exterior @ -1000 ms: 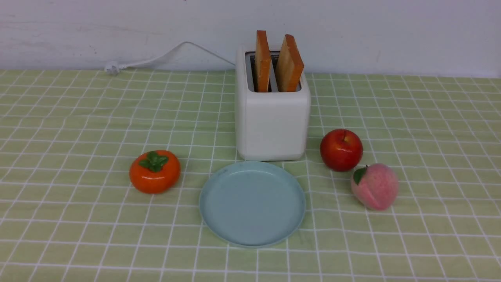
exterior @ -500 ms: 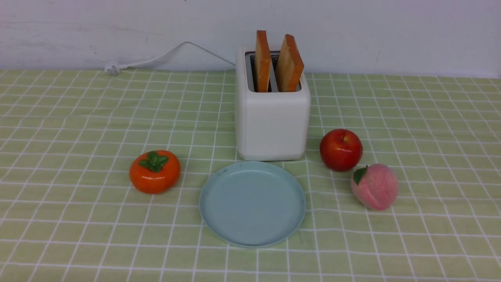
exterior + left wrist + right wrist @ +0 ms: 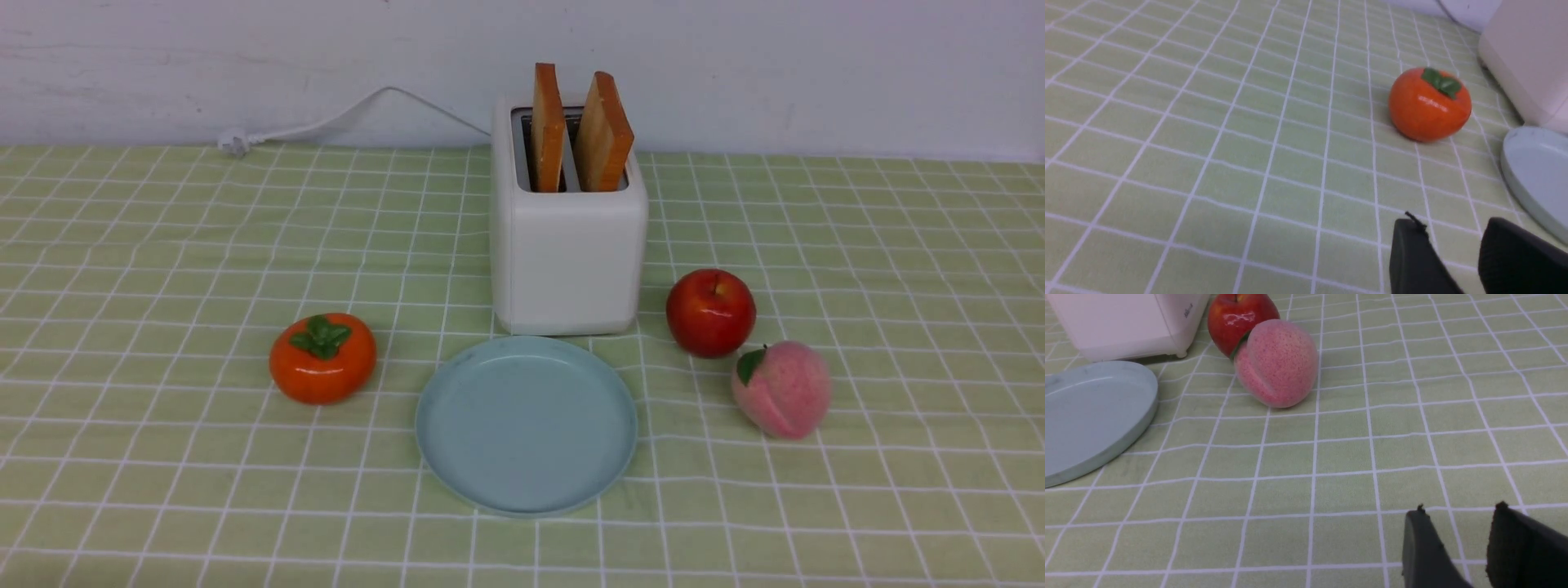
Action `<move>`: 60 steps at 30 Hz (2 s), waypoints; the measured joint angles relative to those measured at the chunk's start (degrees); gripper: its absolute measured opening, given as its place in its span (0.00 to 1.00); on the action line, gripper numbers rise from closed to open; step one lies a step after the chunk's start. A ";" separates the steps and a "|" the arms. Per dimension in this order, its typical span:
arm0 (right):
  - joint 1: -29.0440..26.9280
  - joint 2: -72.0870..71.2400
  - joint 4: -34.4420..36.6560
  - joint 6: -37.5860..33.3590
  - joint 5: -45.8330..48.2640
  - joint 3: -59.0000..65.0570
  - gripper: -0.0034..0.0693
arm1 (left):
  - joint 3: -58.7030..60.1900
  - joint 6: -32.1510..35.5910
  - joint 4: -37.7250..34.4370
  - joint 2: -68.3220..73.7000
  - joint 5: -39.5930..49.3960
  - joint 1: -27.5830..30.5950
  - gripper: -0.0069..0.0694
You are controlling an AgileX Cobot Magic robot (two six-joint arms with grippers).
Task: Take toasted bread from bread machine on green coffee tablecloth place on plate.
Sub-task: 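Reach for a toast slice standing in the toaster with the left gripper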
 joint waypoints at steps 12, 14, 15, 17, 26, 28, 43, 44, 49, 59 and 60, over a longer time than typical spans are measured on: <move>0.00 0.00 -4.41 0.00 -2.40 0.23 0.38 | 0.00 -7.12 -23.41 0.00 -14.56 0.00 0.40; 0.00 0.00 -4.80 0.00 -2.79 0.27 0.38 | 0.00 -7.25 -26.73 0.00 -15.85 0.00 0.40; 0.00 0.00 -4.63 0.17 -3.12 0.34 0.38 | 0.00 -7.27 -27.86 0.00 -16.42 0.00 0.40; 0.00 0.00 -1.90 1.94 -4.66 0.62 0.38 | -0.56 -7.27 -28.57 0.00 -15.93 0.00 0.39; 0.00 0.00 14.00 8.61 -19.87 0.62 0.38 | -11.68 -0.14 -23.20 2.70 -11.33 0.00 0.07; 0.00 0.00 14.90 8.75 -21.40 0.62 0.38 | -12.86 1.30 -22.81 4.75 -12.24 0.00 0.07; 3.61 12.89 11.95 -10.66 7.25 -29.32 0.03 | -27.56 18.98 -20.75 31.01 -13.50 -17.48 0.07; 3.61 14.36 11.95 -12.24 8.60 -30.78 0.03 | -28.44 19.05 -21.12 34.12 -15.45 -18.80 0.07; 3.61 19.68 13.65 -18.32 10.42 -35.49 0.03 | -32.56 19.16 -19.84 50.29 -27.76 -26.33 0.07; 3.61 21.08 24.23 -27.01 11.10 -35.94 0.04 | -47.34 18.32 -13.72 80.59 -47.58 -36.82 0.09; 3.61 21.08 25.10 -28.02 11.88 -35.94 0.04 | -49.55 18.06 -15.13 84.42 -48.48 -36.82 0.11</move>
